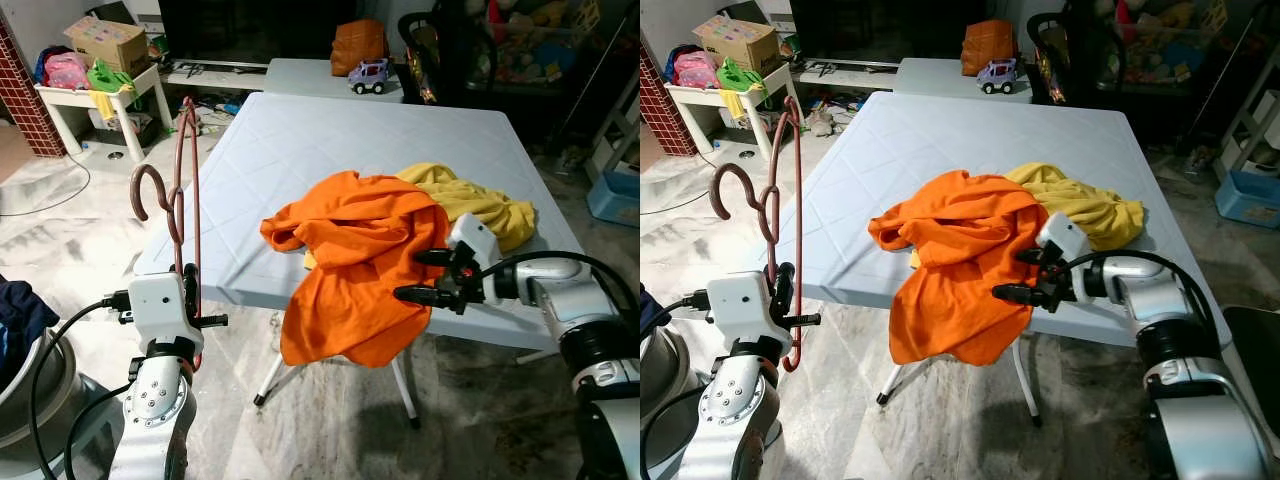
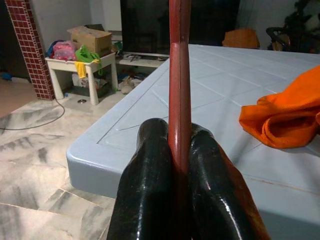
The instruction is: Hang hanger
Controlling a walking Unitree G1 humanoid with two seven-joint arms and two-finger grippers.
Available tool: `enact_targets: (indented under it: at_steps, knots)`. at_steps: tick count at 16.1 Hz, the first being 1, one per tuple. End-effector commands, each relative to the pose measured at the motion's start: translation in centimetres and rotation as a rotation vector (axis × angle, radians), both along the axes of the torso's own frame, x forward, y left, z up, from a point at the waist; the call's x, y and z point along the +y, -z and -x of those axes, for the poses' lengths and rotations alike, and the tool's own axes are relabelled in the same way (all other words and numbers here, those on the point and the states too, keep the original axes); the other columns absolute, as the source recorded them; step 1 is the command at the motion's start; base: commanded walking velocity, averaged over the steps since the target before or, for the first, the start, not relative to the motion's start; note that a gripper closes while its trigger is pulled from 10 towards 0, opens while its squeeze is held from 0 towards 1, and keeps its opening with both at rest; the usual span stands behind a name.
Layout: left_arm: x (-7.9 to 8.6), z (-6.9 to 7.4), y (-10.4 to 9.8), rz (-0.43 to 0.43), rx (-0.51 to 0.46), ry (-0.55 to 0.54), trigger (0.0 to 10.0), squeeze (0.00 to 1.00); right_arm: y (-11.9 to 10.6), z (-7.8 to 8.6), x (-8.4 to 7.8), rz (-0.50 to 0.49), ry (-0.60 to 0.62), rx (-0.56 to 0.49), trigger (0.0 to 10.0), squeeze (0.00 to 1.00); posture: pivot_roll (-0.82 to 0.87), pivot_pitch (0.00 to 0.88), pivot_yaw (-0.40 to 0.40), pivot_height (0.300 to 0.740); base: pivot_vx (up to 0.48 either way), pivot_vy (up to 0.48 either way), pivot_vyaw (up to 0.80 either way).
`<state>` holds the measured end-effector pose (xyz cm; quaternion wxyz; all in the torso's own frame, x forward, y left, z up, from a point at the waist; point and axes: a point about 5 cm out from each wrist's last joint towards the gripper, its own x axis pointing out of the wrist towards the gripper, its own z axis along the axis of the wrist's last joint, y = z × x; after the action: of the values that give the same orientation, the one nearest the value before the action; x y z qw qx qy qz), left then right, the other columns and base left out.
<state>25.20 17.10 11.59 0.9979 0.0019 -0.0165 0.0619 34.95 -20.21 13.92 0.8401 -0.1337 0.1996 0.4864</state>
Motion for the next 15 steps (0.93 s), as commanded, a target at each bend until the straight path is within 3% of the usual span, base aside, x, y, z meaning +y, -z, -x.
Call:
enact_targets:
  at_steps: [1, 5, 6, 7, 8, 9, 10, 11, 13, 14, 15]
  knots:
    - [-0.1, 0.0, -0.3, -0.007, -0.013, 0.014, 10.0, 0.00, 0.1, 0.1, 0.6, 0.018, -0.025, -0.004, 10.0, 1.00, 0.09, 0.000, -0.010, 0.740, 0.000, 0.000, 0.00]
    - [-0.2, 0.1, -0.3, -0.005, -0.013, 0.016, 10.0, 0.00, 0.3, -0.4, 2.5, 0.055, -0.015, -0.117, 10.0, 1.00, 0.09, 0.000, -0.010, 0.740, 0.000, 0.000, 0.00]
    - [-0.2, 0.1, -0.3, -0.005, -0.012, 0.016, 10.0, 0.00, 0.4, -0.5, 3.0, 0.074, -0.005, -0.134, 10.0, 0.14, 0.09, 0.000, -0.010, 0.740, 0.000, 0.000, 0.00]
    - [-0.2, 0.1, -0.3, -0.005, -0.011, 0.017, 10.0, 0.00, 0.5, -0.5, 3.2, 0.081, -0.004, -0.141, 10.0, 0.14, 0.09, 0.000, -0.010, 0.740, 0.000, 0.000, 0.00]
    - [-0.2, 0.1, -0.3, -0.005, -0.011, 0.017, 10.0, 0.00, 0.7, -0.5, 3.4, 0.095, -0.003, -0.146, 10.0, 0.00, 0.09, 0.000, -0.010, 0.740, 0.000, 0.000, 0.00]
    - [-0.2, 0.1, -0.3, -0.005, -0.012, 0.017, 10.0, 0.00, 1.1, -0.3, 3.8, 0.130, -0.012, -0.154, 10.0, 0.00, 0.09, 0.000, -0.010, 0.740, 0.000, 0.000, 0.00]
    - [-0.2, 0.1, -0.3, -0.004, -0.012, 0.017, 10.0, 0.00, 1.6, 0.0, 4.3, 0.167, -0.048, -0.155, 7.1, 0.00, 0.10, 0.000, -0.009, 0.740, 0.000, 0.000, 0.00]
    - [-0.2, 0.2, -0.3, -0.004, -0.012, 0.016, 10.0, 0.00, 2.0, 0.3, 4.7, 0.203, -0.074, -0.165, 10.0, 0.00, 0.10, 0.000, -0.008, 0.740, 0.000, 0.000, 0.00]
    - [-0.3, 0.2, -0.3, -0.004, -0.011, 0.018, 10.0, 0.00, 2.6, 0.6, 5.3, 0.256, -0.087, -0.173, 10.0, 0.00, 0.09, 0.000, -0.007, 0.740, 0.000, 0.000, 0.00]
    - [-0.3, 0.2, -0.3, -0.003, -0.012, 0.019, 10.0, 0.00, 3.0, 0.6, 5.5, 0.276, -0.079, -0.172, 3.5, 0.00, 0.09, 0.000, -0.008, 0.740, 0.000, 0.000, 0.00]
    - [-0.3, 0.2, -0.3, -0.003, -0.012, 0.019, 10.0, 0.00, 3.0, 0.6, 5.5, 0.283, -0.081, -0.173, 3.5, 0.00, 0.09, 0.000, -0.008, 0.740, 0.000, 0.000, 0.00]
